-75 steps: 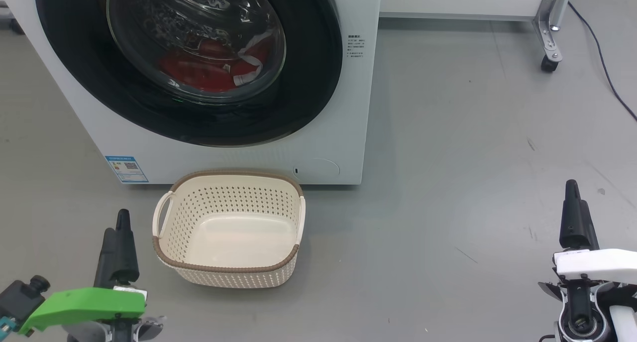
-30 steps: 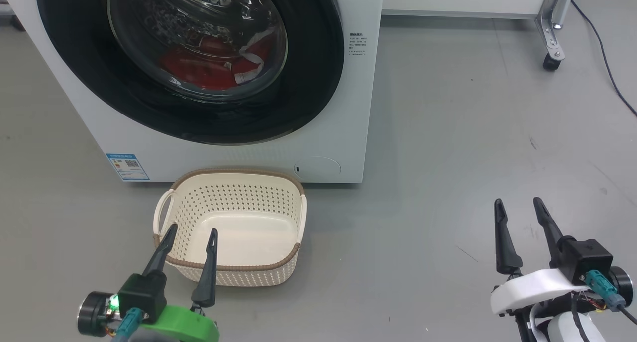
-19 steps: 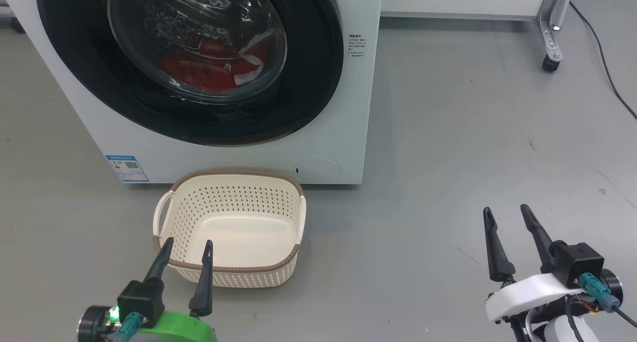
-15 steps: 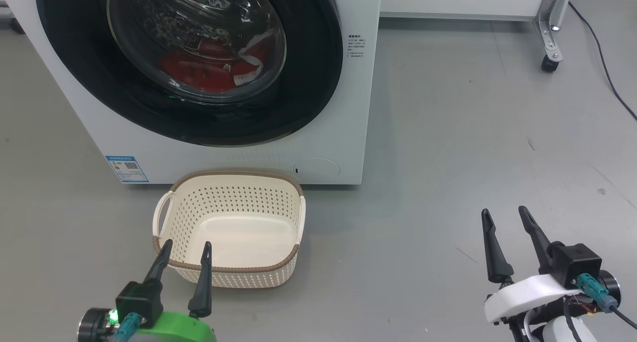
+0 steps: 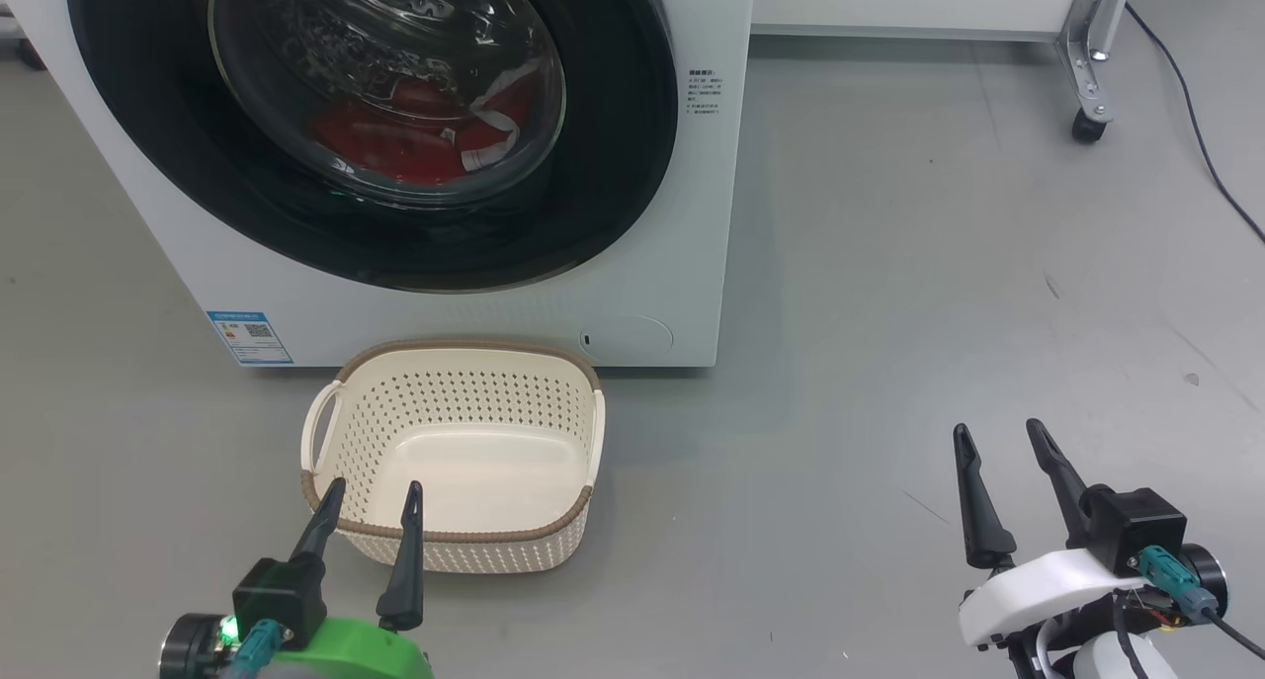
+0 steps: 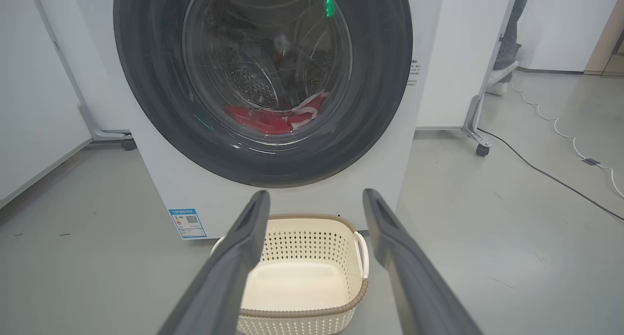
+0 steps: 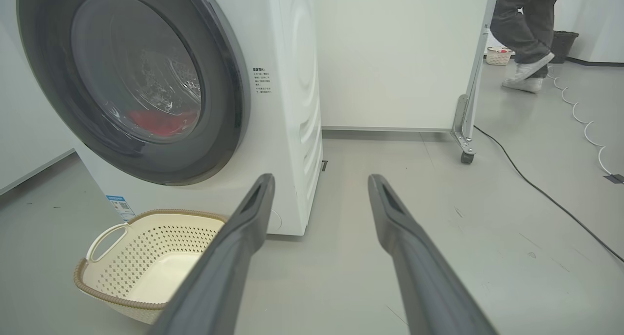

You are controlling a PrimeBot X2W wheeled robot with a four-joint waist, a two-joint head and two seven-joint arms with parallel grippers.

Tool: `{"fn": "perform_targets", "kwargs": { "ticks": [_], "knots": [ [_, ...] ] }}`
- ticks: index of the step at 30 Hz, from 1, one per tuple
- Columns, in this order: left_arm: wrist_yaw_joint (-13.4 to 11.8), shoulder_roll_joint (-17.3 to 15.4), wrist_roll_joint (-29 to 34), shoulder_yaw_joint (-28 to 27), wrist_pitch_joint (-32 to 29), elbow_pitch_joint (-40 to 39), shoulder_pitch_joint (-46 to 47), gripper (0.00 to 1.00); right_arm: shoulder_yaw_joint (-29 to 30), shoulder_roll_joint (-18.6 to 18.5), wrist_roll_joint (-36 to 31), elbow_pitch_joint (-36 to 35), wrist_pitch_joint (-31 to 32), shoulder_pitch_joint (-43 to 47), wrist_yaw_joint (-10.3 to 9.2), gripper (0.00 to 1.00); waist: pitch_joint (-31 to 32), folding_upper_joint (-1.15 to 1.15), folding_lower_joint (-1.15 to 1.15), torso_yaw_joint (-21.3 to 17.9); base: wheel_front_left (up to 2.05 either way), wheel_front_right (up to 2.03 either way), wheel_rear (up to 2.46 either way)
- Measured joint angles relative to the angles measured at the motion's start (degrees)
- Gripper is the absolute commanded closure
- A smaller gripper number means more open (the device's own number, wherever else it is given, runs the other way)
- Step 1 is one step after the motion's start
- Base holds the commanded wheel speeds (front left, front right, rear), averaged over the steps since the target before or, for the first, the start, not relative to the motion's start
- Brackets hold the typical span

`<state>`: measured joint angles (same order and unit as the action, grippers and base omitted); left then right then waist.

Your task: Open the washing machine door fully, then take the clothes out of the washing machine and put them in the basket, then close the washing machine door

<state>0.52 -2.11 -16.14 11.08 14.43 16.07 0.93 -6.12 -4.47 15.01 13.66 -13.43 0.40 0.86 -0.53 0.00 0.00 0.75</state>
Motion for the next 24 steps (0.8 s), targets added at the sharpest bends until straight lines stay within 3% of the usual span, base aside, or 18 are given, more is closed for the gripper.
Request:
{"fn": "perform_targets", "kwargs": {
  "ticks": [22,23,24],
  "knots": [
    [-0.32,-0.01,-0.56,0.49,0.00,0.10,0.21,0.00,0.01,0.08,0.09,0.98,0.00,-0.50,0.00,0.00,0.23,0.00,0.00,0.36,0.00,0.00,0.00],
    [-0.32,-0.01,-0.59,0.54,0.01,0.10,0.21,0.00,0.11,0.12,0.26,0.98,-0.01,-0.52,0.00,0.29,0.19,0.00,0.00,0.40,0.00,0.00,0.00],
    [-0.32,-0.01,-0.59,0.59,0.00,0.09,0.21,0.00,0.24,0.19,0.70,0.98,-0.01,-0.55,0.00,0.95,0.14,0.00,0.00,0.45,0.00,0.00,0.00]
  ]
}}
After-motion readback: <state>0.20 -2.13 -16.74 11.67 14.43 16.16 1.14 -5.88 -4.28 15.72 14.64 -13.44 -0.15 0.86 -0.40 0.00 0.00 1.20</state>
